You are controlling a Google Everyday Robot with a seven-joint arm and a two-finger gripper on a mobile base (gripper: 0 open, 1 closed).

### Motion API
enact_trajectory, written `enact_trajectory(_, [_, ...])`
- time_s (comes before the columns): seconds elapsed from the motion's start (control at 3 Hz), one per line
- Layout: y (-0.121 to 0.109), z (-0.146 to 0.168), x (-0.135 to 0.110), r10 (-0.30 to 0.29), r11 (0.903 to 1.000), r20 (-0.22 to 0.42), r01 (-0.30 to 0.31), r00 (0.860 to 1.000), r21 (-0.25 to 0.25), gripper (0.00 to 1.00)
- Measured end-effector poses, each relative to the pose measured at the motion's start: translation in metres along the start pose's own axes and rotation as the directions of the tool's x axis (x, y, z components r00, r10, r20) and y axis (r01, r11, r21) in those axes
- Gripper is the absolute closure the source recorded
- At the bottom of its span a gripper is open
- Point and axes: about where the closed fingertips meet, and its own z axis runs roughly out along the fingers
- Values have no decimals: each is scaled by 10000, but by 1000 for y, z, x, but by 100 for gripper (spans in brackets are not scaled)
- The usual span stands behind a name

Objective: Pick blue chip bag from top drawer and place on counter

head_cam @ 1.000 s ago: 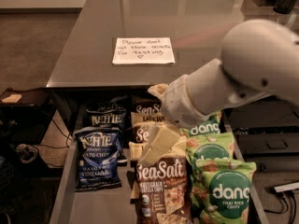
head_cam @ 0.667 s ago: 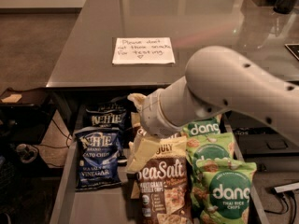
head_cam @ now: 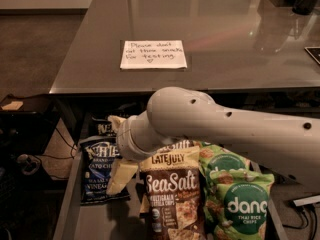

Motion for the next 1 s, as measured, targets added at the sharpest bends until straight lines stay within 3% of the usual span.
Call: enact_trajectory(1.0, [-5,60,13,-528,9985,-110,527,9985,-116,0])
